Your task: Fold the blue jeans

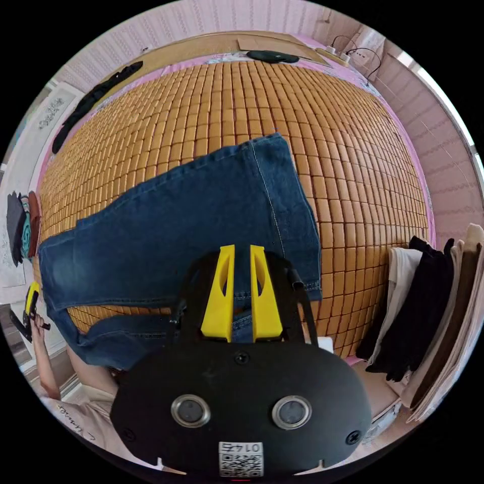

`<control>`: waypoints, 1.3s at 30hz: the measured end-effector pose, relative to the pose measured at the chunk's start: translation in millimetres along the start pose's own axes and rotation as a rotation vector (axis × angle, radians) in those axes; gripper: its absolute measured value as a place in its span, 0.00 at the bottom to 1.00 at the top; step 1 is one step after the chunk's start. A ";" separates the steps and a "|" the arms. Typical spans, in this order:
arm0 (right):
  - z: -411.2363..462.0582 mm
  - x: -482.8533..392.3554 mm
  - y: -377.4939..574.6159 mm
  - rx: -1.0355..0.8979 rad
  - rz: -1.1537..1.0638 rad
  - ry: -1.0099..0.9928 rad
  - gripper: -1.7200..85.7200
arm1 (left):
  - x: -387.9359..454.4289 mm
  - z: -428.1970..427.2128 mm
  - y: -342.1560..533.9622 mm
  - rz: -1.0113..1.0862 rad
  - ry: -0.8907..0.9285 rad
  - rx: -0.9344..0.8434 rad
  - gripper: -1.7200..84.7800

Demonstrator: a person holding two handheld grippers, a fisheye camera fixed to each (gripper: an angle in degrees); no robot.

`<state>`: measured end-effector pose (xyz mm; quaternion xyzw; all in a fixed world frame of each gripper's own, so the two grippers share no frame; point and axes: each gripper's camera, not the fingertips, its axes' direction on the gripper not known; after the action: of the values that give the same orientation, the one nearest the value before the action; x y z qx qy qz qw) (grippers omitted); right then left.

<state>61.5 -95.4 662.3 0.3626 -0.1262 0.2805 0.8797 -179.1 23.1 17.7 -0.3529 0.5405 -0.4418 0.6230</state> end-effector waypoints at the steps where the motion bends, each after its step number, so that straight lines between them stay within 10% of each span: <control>1: 7.6 -4.7 1.3 0.013 0.004 0.016 0.06 | -32.5 -0.6 7.5 -0.062 -0.115 -0.023 0.08; 8: 3.0 -17.9 -10.1 0.034 0.018 0.073 0.02 | -190.8 16.1 32.9 -0.386 -0.436 -0.153 0.10; 18: 6.7 -20.9 -22.3 0.036 0.080 0.084 0.02 | -210.7 75.7 41.3 -0.371 -0.644 -0.282 0.01; 39: -18.9 1.3 65.6 0.283 0.178 -0.081 0.06 | -210.9 20.8 33.2 -0.337 -0.341 -0.063 0.01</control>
<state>24.5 -43.5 686.7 0.4813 -0.1522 0.3577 0.7856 -158.4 230.8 67.0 -0.5269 0.3747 -0.4563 0.6114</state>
